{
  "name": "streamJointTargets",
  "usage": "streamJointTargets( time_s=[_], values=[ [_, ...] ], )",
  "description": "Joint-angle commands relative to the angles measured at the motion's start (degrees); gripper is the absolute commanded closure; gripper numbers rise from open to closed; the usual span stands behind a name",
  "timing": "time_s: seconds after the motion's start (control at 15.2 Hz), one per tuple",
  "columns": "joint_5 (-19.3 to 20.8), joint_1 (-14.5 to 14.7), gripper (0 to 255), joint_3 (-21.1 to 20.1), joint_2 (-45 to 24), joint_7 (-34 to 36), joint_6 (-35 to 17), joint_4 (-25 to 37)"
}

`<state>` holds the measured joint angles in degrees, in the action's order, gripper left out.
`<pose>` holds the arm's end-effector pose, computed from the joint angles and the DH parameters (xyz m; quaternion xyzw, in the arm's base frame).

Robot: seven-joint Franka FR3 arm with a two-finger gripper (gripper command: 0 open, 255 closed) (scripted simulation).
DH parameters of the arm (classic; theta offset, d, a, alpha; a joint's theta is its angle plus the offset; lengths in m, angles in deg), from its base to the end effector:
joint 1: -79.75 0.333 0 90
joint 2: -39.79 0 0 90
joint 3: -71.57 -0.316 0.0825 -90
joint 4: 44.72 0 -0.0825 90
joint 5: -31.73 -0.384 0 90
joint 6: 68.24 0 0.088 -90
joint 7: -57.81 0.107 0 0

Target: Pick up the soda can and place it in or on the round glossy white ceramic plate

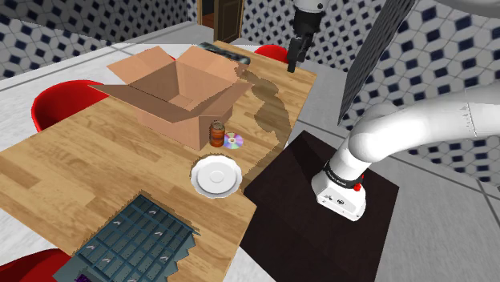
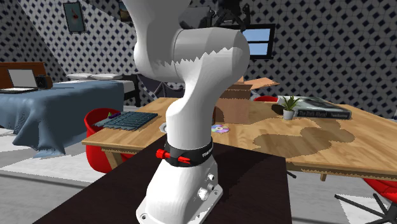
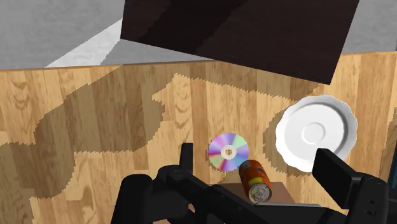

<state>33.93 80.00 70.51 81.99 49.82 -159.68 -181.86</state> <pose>0.3198 0.0046 0.5595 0.9960 0.0795 -0.0321 0.0235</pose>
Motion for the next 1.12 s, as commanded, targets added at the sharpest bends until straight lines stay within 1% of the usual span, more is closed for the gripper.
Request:
streamJointTargets(
  time_s=[0.0,0.26,0.53,0.79,1.06],
  values=[
    [0.0,0.0,0,0.0,0.0,0.0,0.0,0.0],
    [-1.5,0.6,0,-1.6,-3.6,2.6,-8.2,-4.1],
    [-2.7,1.2,0,-3.4,-8.7,5.2,-16.6,-6.9],
    [-3.6,1.7,0,-5.1,-15.3,7.7,-25.1,-8.3],
    [-3.9,2.1,0,-6.9,-23.0,10.3,-33.4,-8.2]
  ],
)
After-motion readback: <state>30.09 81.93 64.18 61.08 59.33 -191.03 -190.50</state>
